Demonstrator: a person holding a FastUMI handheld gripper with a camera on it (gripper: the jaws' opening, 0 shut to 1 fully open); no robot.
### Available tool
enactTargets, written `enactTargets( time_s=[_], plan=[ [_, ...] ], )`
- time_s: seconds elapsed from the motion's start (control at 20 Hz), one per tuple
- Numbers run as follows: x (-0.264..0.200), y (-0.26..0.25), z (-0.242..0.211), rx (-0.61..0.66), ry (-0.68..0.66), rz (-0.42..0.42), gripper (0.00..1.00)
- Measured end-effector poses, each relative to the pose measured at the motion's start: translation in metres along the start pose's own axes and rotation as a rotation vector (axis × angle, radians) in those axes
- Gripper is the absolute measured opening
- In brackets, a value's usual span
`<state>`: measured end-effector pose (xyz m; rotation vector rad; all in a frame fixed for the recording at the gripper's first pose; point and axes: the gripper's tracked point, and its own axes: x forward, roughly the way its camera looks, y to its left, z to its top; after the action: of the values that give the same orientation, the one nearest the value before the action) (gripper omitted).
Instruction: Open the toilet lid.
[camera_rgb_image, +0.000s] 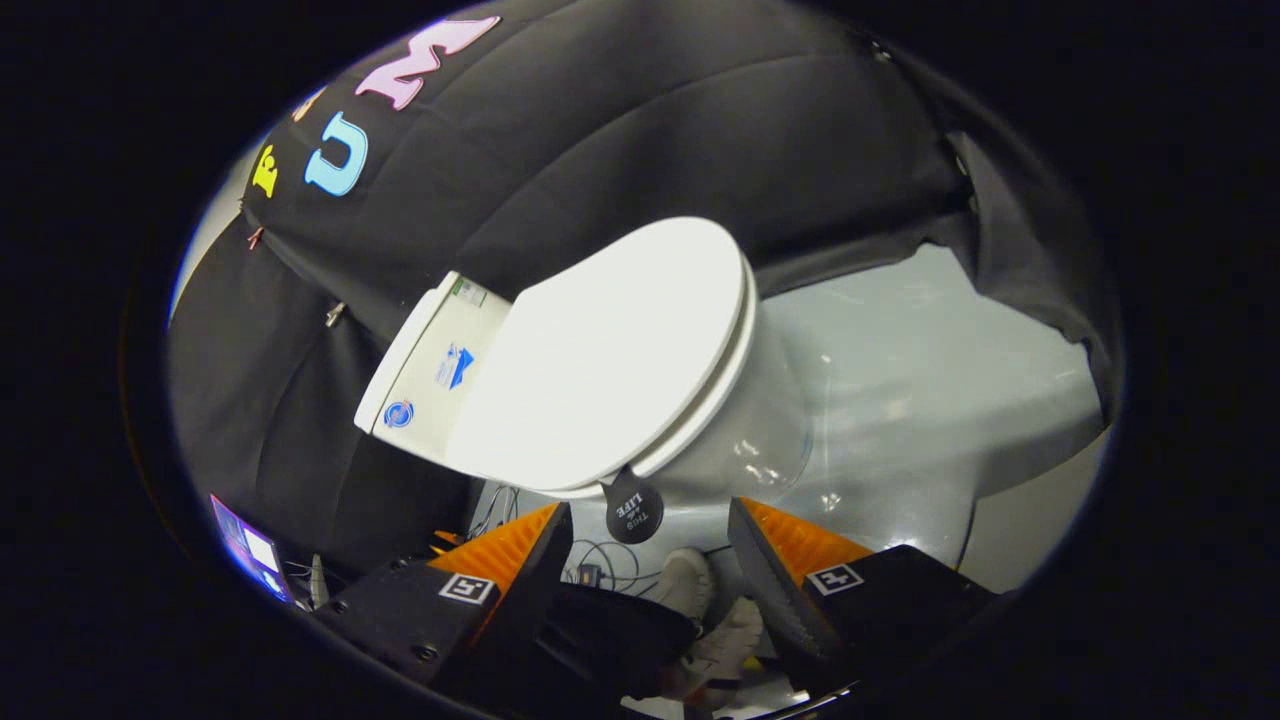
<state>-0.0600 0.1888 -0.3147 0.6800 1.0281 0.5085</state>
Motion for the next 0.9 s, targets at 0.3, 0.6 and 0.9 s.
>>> enactTargets(
  time_s=[0.3, 0.6, 0.9],
  plan=[
    [0.046, 0.000, -0.018, 0.015, 0.107, -0.001, 0.63],
    [0.051, 0.003, -0.014, 0.094, 0.148, 0.088, 0.26],
    [0.040, 0.003, -0.006, 0.125, 0.093, 0.107, 0.05]
  ],
)
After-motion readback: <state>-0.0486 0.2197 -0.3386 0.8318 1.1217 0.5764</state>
